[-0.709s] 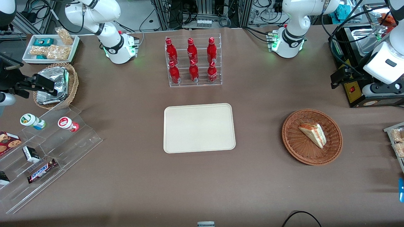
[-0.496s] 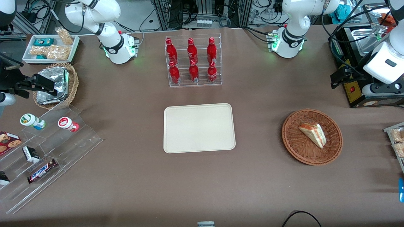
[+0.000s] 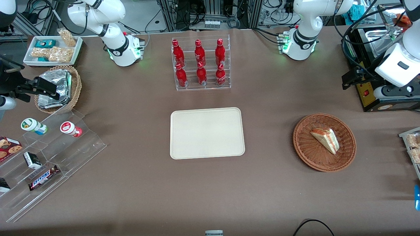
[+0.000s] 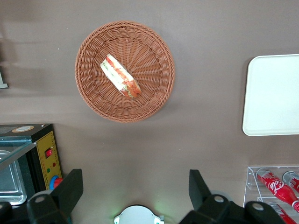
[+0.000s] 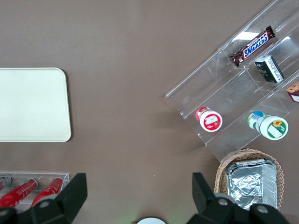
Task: Place sandwich from basket to tray
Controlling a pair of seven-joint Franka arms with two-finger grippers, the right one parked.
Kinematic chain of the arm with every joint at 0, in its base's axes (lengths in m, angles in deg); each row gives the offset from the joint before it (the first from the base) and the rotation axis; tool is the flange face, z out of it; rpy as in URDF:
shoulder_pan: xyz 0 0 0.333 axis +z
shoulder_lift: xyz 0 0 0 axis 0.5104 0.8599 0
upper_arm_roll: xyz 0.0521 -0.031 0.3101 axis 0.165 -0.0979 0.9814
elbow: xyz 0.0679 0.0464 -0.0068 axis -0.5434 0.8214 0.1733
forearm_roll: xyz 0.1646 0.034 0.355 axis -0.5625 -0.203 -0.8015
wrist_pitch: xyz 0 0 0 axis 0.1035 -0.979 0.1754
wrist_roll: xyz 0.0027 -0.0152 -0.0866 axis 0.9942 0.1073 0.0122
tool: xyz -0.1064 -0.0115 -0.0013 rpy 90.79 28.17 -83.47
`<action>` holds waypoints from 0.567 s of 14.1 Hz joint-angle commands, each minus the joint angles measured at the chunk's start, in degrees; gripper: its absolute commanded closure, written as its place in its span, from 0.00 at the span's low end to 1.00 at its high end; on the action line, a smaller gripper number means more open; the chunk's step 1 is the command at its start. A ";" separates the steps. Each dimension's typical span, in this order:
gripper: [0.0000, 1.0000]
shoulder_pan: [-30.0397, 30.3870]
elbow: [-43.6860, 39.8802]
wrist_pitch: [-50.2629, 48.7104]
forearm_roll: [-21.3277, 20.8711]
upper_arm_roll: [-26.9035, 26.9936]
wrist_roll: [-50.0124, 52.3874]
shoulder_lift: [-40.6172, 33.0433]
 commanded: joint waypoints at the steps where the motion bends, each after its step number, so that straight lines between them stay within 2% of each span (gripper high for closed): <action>1: 0.00 -0.89 -1.20 -1.49 0.36 0.44 1.31 0.55; 8: 0.00 -0.89 -0.32 -0.88 0.18 0.44 1.40 0.64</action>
